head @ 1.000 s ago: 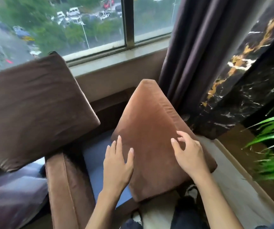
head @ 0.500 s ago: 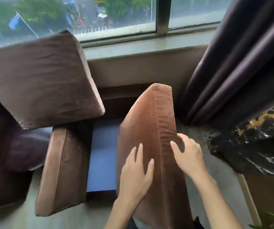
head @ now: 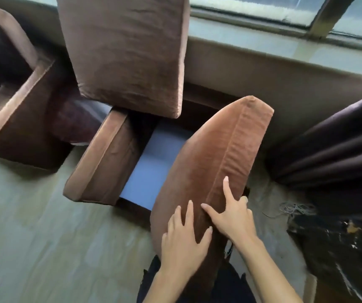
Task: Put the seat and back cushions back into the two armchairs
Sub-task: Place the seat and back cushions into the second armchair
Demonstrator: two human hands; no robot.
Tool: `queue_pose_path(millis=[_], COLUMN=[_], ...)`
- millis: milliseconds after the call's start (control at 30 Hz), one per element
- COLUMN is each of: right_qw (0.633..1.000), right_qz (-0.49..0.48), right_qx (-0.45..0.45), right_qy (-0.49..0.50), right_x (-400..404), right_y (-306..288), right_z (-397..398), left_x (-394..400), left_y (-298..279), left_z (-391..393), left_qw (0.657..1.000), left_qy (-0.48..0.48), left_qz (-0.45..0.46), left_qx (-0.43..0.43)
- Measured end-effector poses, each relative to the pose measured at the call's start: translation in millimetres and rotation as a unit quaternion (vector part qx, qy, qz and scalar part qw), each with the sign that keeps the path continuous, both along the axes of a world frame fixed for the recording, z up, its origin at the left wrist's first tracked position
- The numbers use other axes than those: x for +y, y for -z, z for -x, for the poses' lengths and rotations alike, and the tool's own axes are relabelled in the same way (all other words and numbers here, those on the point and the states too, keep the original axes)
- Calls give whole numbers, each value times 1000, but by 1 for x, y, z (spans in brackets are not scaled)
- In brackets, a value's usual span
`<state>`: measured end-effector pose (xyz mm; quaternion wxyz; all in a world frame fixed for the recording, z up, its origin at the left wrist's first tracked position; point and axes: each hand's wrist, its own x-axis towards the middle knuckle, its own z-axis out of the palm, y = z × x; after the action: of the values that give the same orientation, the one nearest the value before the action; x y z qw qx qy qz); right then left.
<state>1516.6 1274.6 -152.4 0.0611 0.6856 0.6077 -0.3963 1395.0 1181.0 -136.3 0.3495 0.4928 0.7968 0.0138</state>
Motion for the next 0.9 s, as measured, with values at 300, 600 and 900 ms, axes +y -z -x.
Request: queue_pose_path(millis=[300, 600, 900], right_qw=[968, 756, 549], right_qz=[-47, -331, -263], right_qx=[34, -24, -4], right_qy=[-243, -564, -793], right_x=[44, 169, 276], right_y=[-8, -9, 5], right_z=[113, 112, 161], left_x=[5, 17, 14], left_y=[31, 38, 38], left_z=[114, 130, 94], left_qw=[983, 976, 950], left_qy=[-61, -85, -193], left_qz=[-47, -76, -43], left_qx=[166, 185, 241])
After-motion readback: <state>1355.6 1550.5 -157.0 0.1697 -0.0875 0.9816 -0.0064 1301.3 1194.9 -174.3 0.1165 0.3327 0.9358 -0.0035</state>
